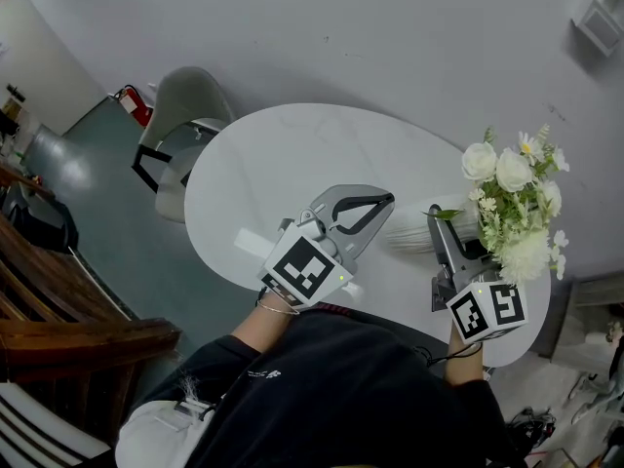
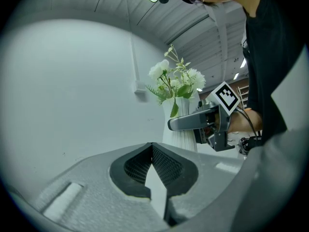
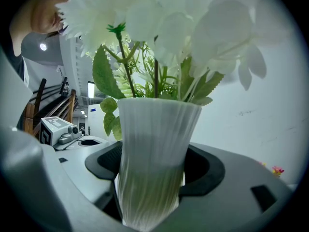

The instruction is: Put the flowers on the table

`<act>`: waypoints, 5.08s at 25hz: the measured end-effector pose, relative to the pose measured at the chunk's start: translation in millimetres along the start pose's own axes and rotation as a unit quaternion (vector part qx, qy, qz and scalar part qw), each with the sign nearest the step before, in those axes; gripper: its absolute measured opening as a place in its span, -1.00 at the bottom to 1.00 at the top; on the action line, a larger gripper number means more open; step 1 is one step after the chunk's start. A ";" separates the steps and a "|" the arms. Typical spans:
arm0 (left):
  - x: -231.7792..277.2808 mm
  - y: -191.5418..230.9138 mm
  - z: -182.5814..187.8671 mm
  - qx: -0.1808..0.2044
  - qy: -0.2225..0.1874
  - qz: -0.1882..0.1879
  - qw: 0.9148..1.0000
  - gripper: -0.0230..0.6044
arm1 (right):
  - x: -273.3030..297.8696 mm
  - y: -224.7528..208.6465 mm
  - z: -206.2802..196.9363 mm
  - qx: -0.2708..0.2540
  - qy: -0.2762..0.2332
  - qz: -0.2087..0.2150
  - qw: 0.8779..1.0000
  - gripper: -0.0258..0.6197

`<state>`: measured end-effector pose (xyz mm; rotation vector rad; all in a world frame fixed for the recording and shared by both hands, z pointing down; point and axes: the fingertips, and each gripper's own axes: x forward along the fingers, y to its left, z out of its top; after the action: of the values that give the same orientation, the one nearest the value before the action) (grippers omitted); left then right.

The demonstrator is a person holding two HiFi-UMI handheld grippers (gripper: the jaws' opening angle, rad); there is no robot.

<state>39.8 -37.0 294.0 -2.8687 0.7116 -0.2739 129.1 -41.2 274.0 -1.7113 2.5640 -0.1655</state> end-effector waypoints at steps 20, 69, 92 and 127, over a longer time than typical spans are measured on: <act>3.2 6.1 2.3 0.009 -0.008 -0.048 0.999 -0.93 | 1.1 -3.1 -3.6 0.008 0.003 -0.045 0.999 0.21; -0.1 -7.5 5.1 0.015 0.018 0.025 0.999 -0.93 | -1.2 -4.4 -9.7 0.010 0.012 0.029 0.999 0.21; -1.7 -6.4 -0.5 0.012 0.044 0.058 0.997 -0.93 | 12.7 -5.5 -17.0 0.005 0.022 0.073 0.997 0.21; -0.7 4.3 6.3 0.016 0.014 0.029 0.999 -0.93 | 16.1 -0.7 -7.3 -0.006 0.016 0.035 0.999 0.21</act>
<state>38.7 -39.7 286.9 -2.8135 0.7875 -0.3143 122.8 -55.9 281.6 -1.6321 2.6490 -0.1741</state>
